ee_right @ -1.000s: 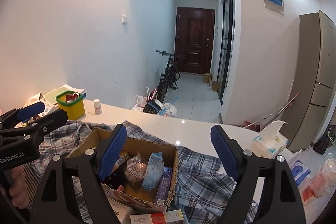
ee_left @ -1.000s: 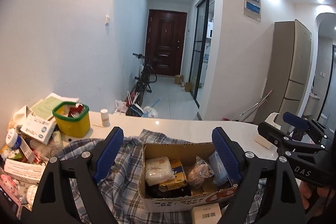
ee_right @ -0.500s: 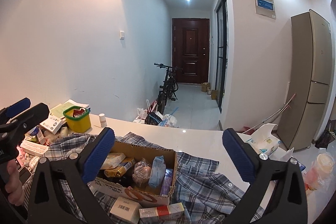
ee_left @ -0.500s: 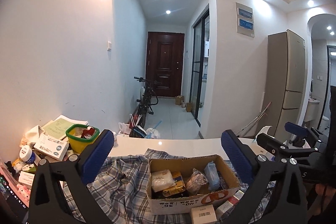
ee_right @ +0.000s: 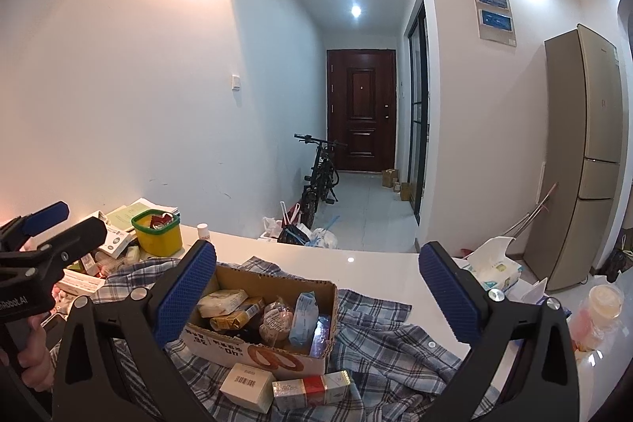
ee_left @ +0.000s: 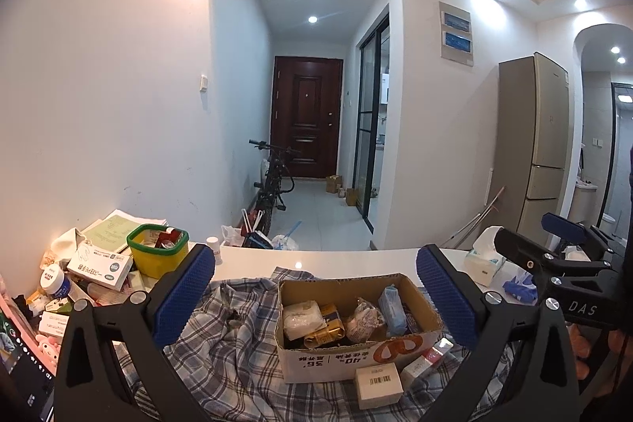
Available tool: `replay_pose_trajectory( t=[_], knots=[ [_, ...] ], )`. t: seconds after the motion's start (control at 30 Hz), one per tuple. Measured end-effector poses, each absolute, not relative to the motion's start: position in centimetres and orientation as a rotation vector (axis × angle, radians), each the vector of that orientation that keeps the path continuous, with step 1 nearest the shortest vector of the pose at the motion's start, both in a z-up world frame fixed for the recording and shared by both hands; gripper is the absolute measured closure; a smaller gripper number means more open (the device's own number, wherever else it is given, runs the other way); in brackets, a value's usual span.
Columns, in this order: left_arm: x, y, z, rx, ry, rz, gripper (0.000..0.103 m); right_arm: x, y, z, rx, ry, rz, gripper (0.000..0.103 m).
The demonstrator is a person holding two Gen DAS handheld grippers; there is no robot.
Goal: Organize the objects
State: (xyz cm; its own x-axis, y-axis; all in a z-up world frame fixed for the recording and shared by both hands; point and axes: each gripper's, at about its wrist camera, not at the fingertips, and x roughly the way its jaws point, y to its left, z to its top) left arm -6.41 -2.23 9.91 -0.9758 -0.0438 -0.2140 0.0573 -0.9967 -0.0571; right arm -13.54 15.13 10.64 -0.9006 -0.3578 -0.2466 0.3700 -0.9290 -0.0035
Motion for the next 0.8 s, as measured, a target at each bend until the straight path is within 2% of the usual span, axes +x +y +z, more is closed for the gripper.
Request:
replay_pose_trajectory(
  t=[0.1,0.4,0.8],
  knots=[
    [-5.4,-1.7,9.1,0.299,0.063,-3.051,0.000,-13.0,15.2,10.2,0.345,0.079,-2.743,0.001],
    [-3.9,-1.2,7.4,0.344,0.112,-3.097,0.000,-11.0,16.1,8.9,0.322,0.079,-2.760,0.001],
    [-4.3,-0.7,2.2,0.549,0.113,-3.071,0.000,-11.1,18.0,6.2,0.427,0.043,-2.770,0.001]
  ],
)
